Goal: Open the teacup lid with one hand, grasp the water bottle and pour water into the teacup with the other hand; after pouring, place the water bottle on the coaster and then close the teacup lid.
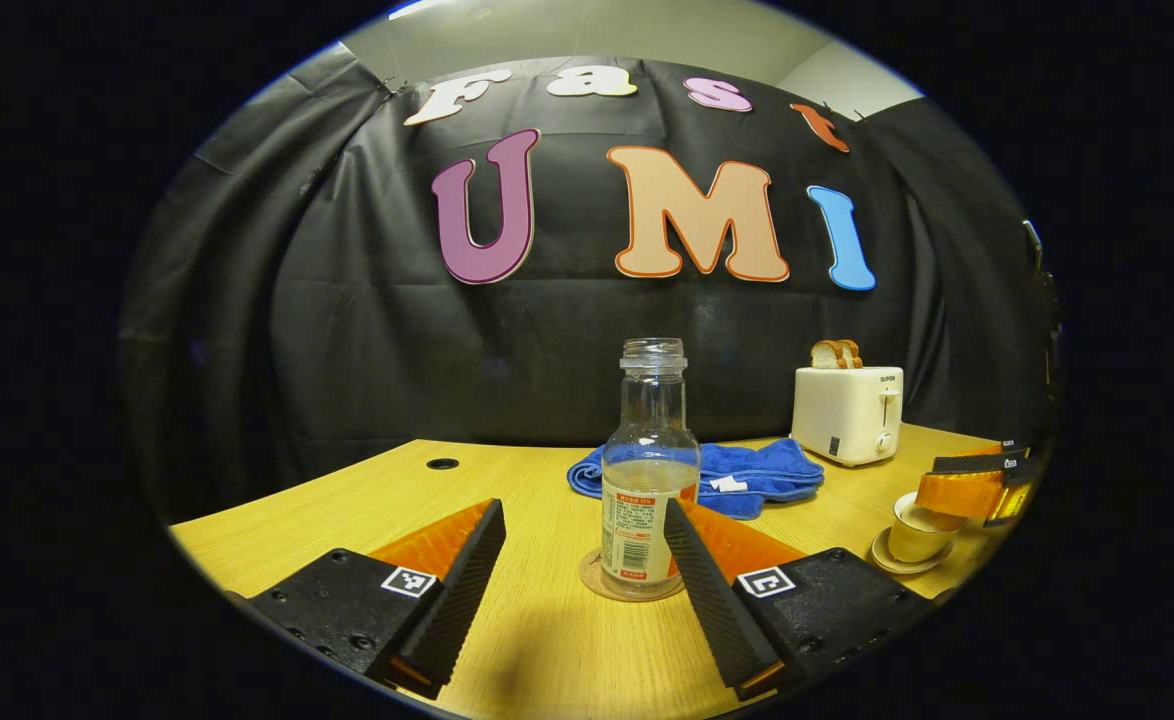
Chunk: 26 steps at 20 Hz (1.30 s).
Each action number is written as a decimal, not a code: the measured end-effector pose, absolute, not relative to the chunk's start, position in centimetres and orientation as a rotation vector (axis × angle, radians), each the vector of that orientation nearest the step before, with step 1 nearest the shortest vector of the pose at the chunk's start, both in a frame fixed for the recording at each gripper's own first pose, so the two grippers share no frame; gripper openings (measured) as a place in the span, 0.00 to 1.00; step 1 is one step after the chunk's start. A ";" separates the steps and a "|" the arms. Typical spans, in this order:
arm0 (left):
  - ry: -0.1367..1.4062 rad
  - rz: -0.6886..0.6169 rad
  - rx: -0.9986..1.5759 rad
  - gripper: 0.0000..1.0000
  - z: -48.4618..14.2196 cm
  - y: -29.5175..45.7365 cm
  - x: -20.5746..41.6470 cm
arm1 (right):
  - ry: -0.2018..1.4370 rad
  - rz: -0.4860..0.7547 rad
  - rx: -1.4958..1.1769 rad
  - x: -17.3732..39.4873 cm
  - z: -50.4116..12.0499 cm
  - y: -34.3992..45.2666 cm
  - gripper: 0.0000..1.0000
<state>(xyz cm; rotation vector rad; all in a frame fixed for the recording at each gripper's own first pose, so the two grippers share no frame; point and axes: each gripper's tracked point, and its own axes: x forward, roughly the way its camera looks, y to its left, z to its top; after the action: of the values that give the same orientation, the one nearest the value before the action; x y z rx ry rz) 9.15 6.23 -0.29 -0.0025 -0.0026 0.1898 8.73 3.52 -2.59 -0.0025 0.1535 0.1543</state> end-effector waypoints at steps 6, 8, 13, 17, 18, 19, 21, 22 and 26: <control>-0.004 0.202 -0.002 0.93 -0.3 6.4 9.1 | 0.023 0.131 0.010 7.5 -0.5 2.9 0.89; -0.004 0.203 -0.002 0.93 -0.2 6.5 9.0 | 0.016 0.093 0.005 7.1 -0.4 2.1 0.94; -0.004 0.234 0.000 0.93 -0.4 7.0 8.9 | -0.003 -0.128 -0.005 5.7 0.1 -3.2 0.89; 0.001 0.282 -0.003 0.93 -0.5 7.7 8.3 | -0.012 -0.328 -0.012 3.8 0.4 -8.0 0.93; 0.003 0.295 -0.002 0.93 -0.5 7.9 8.0 | -0.016 -0.370 -0.015 3.3 0.5 -9.0 0.89; -0.003 0.320 0.000 0.93 -0.3 8.3 7.5 | -0.015 -0.400 -0.016 2.9 0.5 -9.7 0.89; 0.002 0.390 0.000 0.93 -0.4 9.3 6.4 | -0.020 -0.452 -0.018 2.2 0.6 -10.7 0.94; 0.002 0.407 0.001 0.93 -0.3 9.4 6.1 | -0.018 -0.476 -0.019 2.0 0.5 -11.2 0.93; 0.004 0.474 0.002 0.92 -0.4 10.1 4.9 | -0.019 -0.481 -0.019 1.9 0.6 -11.1 0.89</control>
<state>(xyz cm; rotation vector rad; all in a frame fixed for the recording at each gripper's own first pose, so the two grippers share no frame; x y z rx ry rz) 4.87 10.13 -0.36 0.0016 0.0044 0.4744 1.90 -11.13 0.59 -0.0193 -0.0189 -0.4813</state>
